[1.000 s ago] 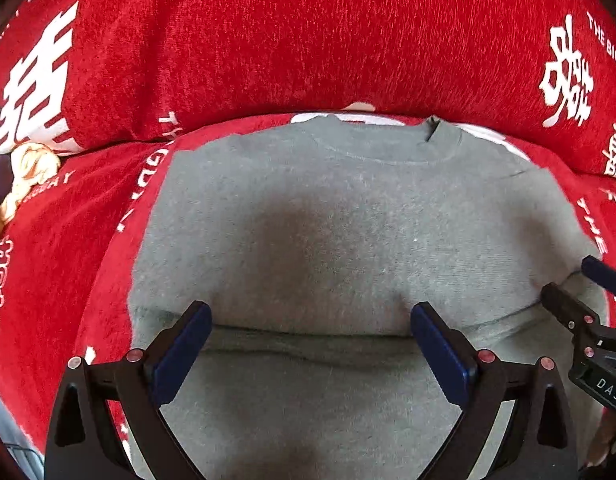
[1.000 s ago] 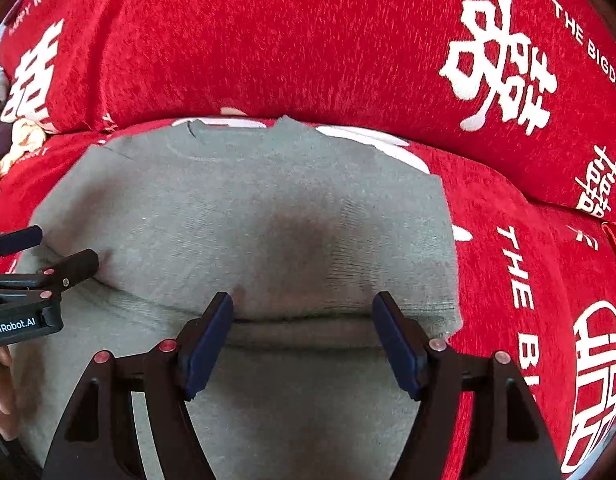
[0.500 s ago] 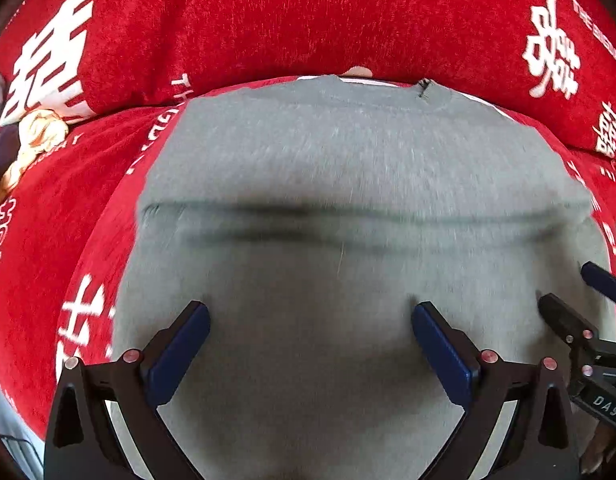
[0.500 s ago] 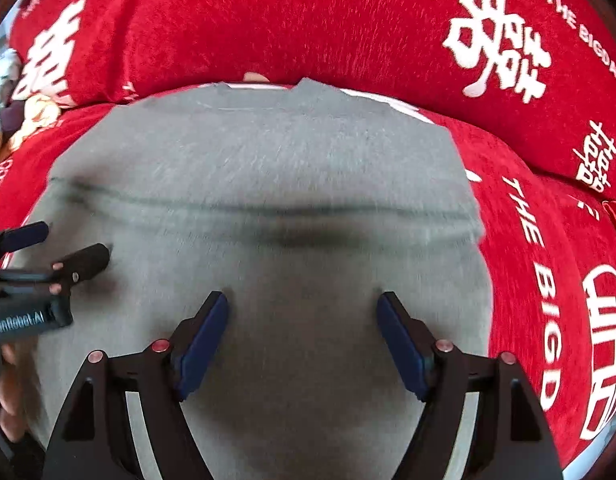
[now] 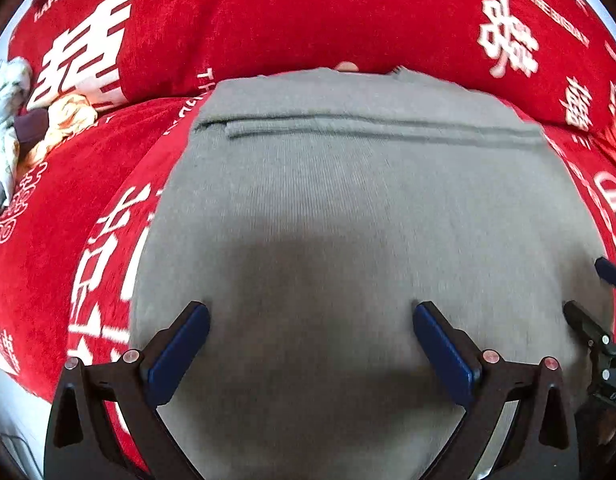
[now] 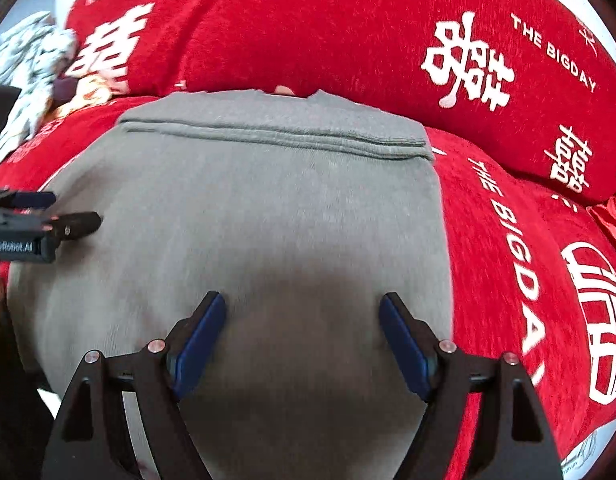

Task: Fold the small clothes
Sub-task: 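Move both grippers to the sweater hem and close them on it, then lift the hem with both grippers and fold it toward the collar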

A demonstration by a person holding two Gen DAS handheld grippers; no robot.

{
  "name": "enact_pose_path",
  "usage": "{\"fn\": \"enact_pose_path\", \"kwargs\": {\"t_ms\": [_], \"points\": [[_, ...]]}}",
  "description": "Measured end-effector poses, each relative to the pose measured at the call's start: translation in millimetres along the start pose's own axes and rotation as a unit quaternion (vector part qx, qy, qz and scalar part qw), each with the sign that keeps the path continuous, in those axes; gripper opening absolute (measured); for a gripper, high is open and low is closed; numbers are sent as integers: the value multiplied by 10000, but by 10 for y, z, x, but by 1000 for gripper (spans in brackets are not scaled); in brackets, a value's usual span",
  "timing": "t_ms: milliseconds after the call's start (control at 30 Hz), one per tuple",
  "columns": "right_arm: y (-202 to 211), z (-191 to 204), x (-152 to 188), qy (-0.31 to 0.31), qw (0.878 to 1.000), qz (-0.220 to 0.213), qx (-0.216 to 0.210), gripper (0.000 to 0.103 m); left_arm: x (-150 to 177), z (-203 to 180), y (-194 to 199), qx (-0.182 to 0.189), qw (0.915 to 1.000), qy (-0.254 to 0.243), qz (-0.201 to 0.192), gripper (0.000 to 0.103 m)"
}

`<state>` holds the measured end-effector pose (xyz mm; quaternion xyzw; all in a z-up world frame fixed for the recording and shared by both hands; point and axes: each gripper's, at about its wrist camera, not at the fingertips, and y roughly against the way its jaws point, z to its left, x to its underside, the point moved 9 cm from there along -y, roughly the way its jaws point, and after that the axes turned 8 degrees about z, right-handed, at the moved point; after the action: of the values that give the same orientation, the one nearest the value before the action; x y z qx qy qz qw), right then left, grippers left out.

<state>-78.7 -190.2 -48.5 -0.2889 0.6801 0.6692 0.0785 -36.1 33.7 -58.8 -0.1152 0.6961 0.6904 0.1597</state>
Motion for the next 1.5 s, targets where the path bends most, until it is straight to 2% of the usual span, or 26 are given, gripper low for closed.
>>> {"fn": "enact_pose_path", "kwargs": {"t_ms": [133, 200, 333, 367, 433, 467, 533, 600, 767, 833, 867, 933, 1033, 1133, 1200, 1267, 1367, 1400, 1467, 1500], "points": [[124, -12, 242, 280, 9995, 114, 16, 84, 241, 61, 93, 28, 9997, -211, 130, 102], [231, 57, 266, 449, 9989, 111, 94, 85, 309, 58, 216, -38, 9996, -271, 10, 102], [422, 593, 123, 1324, 9900, -431, -230, 85, 308, -275, 384, 165, 9968, -709, -335, 102], [394, 695, 109, 1511, 9872, -458, -245, 85, 314, -381, 336, 60, 9953, -900, -346, 102], [222, 830, 121, 1779, 9837, -257, -75, 85, 369, -441, 160, -161, 9943, -1043, -125, 103], [104, 835, 163, 1838, 9829, -61, 50, 85, 402, -420, 98, -98, 9952, -973, -59, 103], [114, 772, 208, 1691, 9854, -150, -159, 85, 442, -320, 102, 158, 9970, -752, 6, 103], [122, 621, 322, 1611, 9868, -46, -190, 86, 536, -200, 108, 196, 9974, -697, 32, 103], [206, 357, 670, 1685, 9857, 59, -4, 87, 753, -96, 142, 240, 9979, -599, 107, 103], [213, 286, 767, 1774, 9832, 225, 356, 87, 787, -13, 243, 303, 9988, -381, 57, 103], [241, 248, 805, 1762, 9827, 276, 496, 88, 811, 43, 320, 287, 9993, -243, -66, 103], [339, 160, 852, 1481, 9880, 256, 361, 88, 877, 178, 393, 318, 9993, 49, -178, 103], [415, 9, 862, 963, 9948, 270, 195, 88, 997, 475, 290, 471, 9970, 614, 56, 103], [351, -86, 906, 461, 9979, 463, 5, 88, 1120, 620, 115, 793, 9893, 1132, 462, 103], [287, -112, 933, 121, 9977, 616, -242, 88, 1145, 564, 60, 1024, 9854, 1211, 619, 103], [224, -105, 963, -223, 9953, 770, -553, 88, 1176, 482, -6, 1094, 9841, 1164, 778, 103], [233, -69, 1004, -394, 9939, 740, -710, 87, 1192, 310, -64, 1112, 9850, 957, 910, 103], [240, -49, 1010, -392, 9937, 738, -744, 84, 1193, 264, -77, 1114, 9852, 924, 923, 103], [248, -19, 1032, -362, 9936, 743, -774, 63, 1185, 209, -82, 1132, 9848, 933, 934, 99], [249, -19, 1046, -358, 9934, 764, -778, 57, 1185, 192, -80, 1112, 9851, 930, 921, 96]]}}
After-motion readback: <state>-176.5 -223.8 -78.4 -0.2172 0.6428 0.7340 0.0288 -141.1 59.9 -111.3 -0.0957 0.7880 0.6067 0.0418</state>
